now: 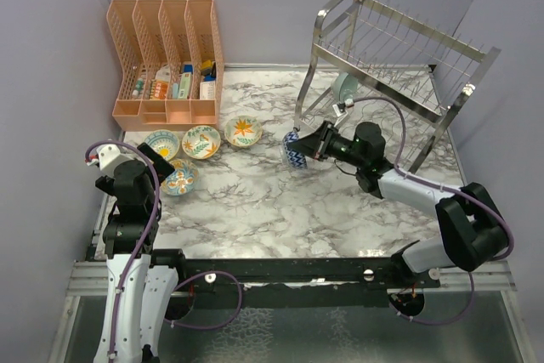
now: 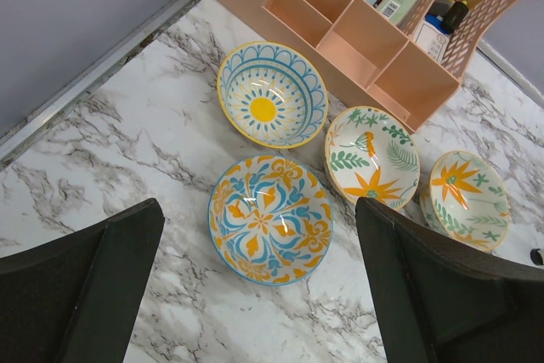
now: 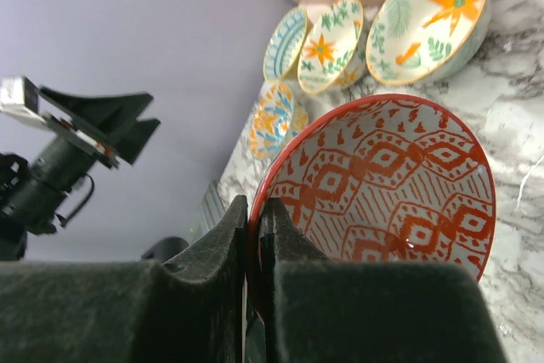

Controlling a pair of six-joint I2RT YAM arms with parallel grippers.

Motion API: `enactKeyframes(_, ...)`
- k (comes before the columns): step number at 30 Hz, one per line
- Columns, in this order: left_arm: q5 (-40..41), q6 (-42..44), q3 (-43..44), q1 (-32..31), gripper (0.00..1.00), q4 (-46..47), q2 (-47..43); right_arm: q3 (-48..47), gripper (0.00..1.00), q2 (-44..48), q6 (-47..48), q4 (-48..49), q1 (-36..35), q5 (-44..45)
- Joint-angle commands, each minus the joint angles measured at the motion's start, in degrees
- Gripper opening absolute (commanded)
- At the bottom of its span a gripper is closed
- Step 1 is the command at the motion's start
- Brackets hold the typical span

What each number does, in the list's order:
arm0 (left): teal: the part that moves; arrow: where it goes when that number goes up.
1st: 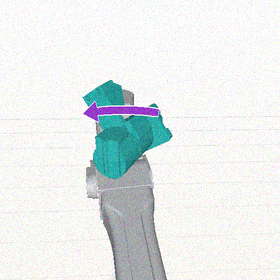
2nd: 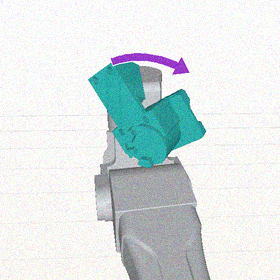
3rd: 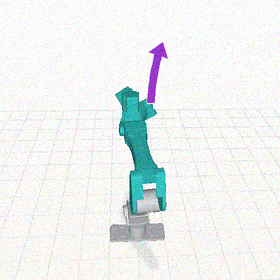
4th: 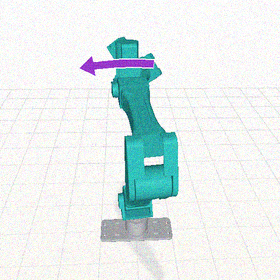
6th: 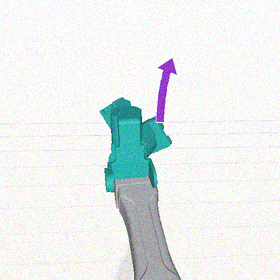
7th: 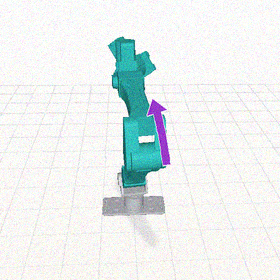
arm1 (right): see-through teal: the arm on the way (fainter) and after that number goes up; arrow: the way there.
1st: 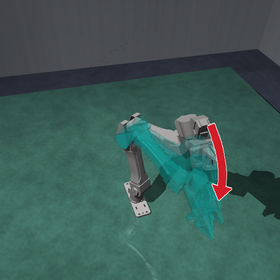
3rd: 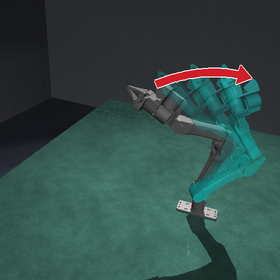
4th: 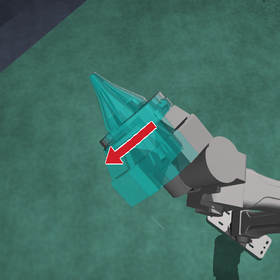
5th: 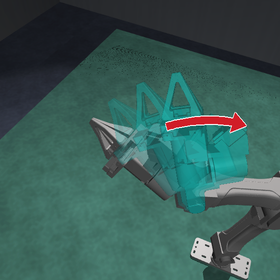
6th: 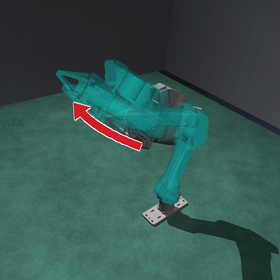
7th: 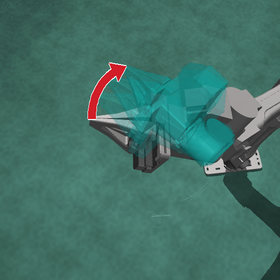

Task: Load the bowls into the dish rack

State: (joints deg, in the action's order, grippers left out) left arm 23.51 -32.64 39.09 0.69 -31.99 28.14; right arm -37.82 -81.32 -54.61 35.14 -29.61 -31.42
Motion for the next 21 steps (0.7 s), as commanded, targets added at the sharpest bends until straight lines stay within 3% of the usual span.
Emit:
enactKeyframes(1, -1.0, 0.4, 0.9, 0.4, 0.99, 0.5, -0.2, 0.0, 0.01, 0.8, -7.1, 11.9, 3.5, 0.1)
enactKeyframes(12, -1.1, 0.5, 0.8, 0.5, 0.99, 0.6, -0.2, 5.3, 0.01, -2.0, -16.5, 24.6, 11.1, 6.3)
enactKeyframes(21, -1.6, 0.7, 0.9, 0.5, 0.99, 0.7, 0.5, 5.3, 0.01, -9.2, -22.5, 39.2, 13.4, 10.3)
